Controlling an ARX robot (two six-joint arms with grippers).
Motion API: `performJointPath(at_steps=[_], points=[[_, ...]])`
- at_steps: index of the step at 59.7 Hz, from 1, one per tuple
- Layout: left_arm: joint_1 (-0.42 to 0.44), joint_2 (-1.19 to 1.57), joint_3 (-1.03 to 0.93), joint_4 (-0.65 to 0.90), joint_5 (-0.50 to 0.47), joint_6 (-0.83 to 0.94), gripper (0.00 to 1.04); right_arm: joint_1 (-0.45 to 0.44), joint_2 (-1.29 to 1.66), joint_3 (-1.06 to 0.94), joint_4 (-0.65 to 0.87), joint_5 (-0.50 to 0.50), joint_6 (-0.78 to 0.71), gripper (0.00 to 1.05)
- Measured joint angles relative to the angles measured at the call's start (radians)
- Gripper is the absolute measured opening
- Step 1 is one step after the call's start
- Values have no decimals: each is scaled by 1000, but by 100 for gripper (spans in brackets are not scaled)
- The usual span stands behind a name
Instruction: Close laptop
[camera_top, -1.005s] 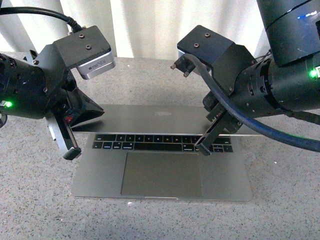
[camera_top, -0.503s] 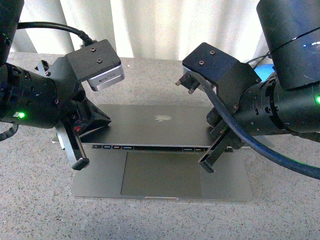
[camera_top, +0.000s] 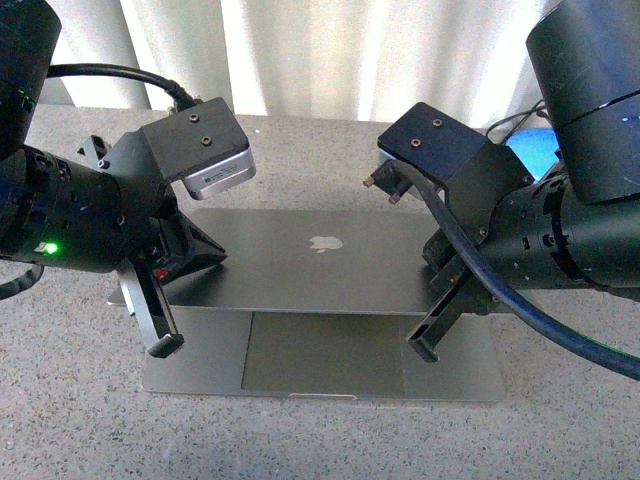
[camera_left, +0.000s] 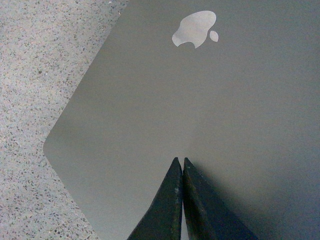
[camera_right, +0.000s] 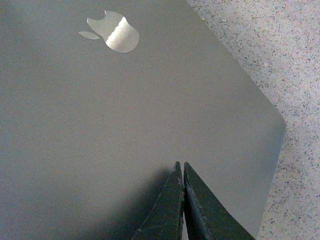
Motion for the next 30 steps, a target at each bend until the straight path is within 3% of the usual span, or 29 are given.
performJointPath(at_steps=[30], points=[[-9,38,-1,13,0,-5,4,-2,31,-28,43,-19,35,1]])
